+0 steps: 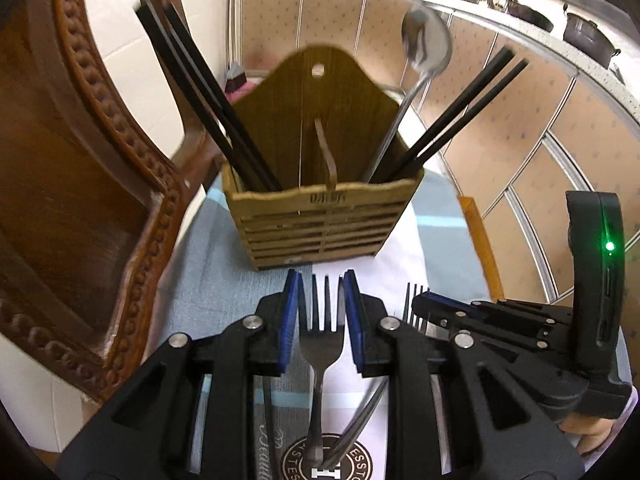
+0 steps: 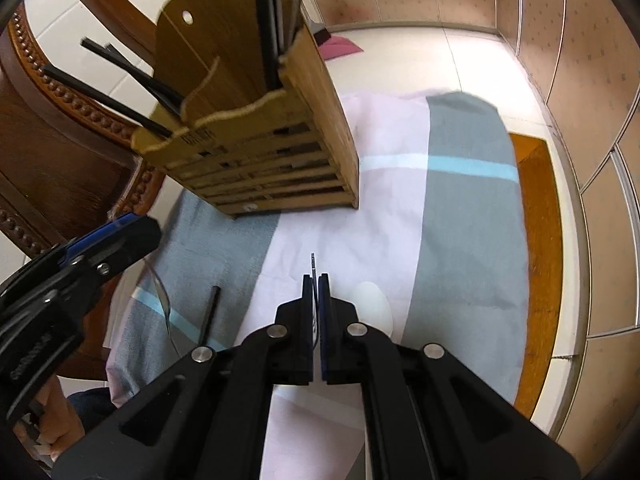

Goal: Organize utensils
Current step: 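Lift both forks over the wooden holder and open both tools to drop them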

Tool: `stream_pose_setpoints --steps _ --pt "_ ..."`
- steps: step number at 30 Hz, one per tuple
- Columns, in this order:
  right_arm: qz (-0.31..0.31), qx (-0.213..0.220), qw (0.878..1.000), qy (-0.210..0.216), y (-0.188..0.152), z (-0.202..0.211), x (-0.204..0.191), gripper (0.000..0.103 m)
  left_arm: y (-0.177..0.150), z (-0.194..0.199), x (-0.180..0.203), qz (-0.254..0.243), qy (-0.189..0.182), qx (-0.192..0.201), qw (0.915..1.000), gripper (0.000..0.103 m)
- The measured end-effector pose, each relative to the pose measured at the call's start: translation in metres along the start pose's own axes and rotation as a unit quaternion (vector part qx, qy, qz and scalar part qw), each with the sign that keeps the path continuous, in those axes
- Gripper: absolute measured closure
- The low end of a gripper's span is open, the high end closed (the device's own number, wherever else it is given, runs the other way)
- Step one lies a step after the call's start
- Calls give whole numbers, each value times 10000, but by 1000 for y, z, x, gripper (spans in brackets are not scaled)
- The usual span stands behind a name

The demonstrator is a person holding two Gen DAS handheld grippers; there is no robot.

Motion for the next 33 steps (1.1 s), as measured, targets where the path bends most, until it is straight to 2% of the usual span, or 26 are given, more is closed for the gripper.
stream_pose_setpoints --steps 8,14,19,22,27,33 --pt "311 892 9955 -5 13 50 -13 99 6 39 -18 83 87 299 9995 81" --pt "587 1500 9869 -43 19 82 -24 100 10 55 -24 56 343 529 9980 81" --pt "932 1962 9740 -646 22 97 -29 99 11 63 -30 118 406 561 9975 81" --pt "1227 2199 9623 -1030 22 103 -35 100 11 65 -32 154 395 583 9974 81" --pt "1714 2581 9355 -1697 21 109 -47 100 19 77 -35 205 366 723 9965 81" --pt "1896 2685 9270 -1804 29 116 -60 100 31 93 -41 234 340 851 9955 81"
Point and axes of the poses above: each gripper's, at about its wrist camera, not at the fingertips, and z roughly against the way its jaws point, x to its right, y to its top, the point moved 8 cm from there along -z, roughly the way its jaws point, and after that the axes turned 5 degrees about -z, right-handed, at the moved point
